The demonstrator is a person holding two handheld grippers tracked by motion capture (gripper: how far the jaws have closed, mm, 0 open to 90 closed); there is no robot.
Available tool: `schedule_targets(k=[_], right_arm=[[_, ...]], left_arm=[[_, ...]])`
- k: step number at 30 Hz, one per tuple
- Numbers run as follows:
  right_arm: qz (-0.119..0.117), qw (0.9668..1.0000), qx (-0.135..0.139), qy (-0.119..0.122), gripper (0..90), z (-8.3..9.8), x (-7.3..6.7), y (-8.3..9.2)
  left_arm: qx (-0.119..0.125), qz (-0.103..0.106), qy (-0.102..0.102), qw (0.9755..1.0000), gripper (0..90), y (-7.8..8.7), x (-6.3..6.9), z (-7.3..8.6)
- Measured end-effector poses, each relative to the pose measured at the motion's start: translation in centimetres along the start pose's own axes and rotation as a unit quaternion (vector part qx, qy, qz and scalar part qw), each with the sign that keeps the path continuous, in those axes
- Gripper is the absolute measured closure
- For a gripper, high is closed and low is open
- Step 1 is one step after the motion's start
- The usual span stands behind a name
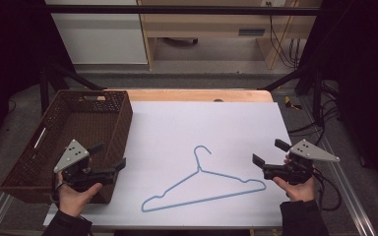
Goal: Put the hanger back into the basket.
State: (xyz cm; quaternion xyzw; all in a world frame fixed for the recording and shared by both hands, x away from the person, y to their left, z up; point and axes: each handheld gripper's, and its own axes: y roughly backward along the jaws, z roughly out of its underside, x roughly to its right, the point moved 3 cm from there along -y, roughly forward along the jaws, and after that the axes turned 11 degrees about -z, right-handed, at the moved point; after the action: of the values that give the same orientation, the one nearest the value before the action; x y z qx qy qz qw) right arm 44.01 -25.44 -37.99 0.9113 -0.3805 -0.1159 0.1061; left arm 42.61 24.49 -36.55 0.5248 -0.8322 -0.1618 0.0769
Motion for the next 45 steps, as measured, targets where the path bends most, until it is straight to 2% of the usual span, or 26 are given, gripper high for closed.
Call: schedule_targets(k=[10,11,22,28,32,41,42,43,45], right_arm=[[0.000,1.0000,-0.009,-0.002,4.5,0.1,-0.2,-0.4],[0.000,1.0000,-0.008,-0.002,4.5,0.1,-0.2,-0.4],[0.000,1.0000,-0.007,-0.005,4.5,0.1,-0.2,-0.4],[-0.002,0.9999,-0.013,-0.002,4.5,0.2,-0.3,-0.7],[-0.004,0.9999,-0.012,-0.004,4.5,0.2,-0.4,-0.8],[-0.005,0.9999,-0.014,-0.007,4.4,0.3,-0.4,-0.9],[-0.005,0.9999,-0.014,-0.007,4.4,0.3,-0.4,-0.8],[-0.006,0.9999,-0.013,-0.007,4.4,0.2,-0.4,-0.8],[-0.006,0.9999,-0.013,-0.007,4.4,0.3,-0.4,-0.9]], left_arm=[[-0.011,0.019,-0.019,0.9996,7.8,-1.0,2.2,-0.2],[-0.015,0.025,-0.023,0.9993,7.9,-1.3,2.7,-0.1],[-0.049,0.045,-0.046,0.9967,8.7,-3.0,5.1,0.7],[-0.076,0.059,-0.068,0.9930,9.8,-4.1,6.7,1.1],[-0.091,0.067,-0.075,0.9907,10.9,-5.0,7.6,1.1],[-0.130,0.087,-0.095,0.9831,12.2,-7.5,9.6,1.3],[-0.130,0.087,-0.095,0.9831,12.3,-7.5,9.6,1.3],[-0.136,0.091,-0.102,0.9812,12.3,-8.0,10.0,1.5],[-0.146,0.094,-0.107,0.9790,12.4,-8.5,10.5,1.7]])
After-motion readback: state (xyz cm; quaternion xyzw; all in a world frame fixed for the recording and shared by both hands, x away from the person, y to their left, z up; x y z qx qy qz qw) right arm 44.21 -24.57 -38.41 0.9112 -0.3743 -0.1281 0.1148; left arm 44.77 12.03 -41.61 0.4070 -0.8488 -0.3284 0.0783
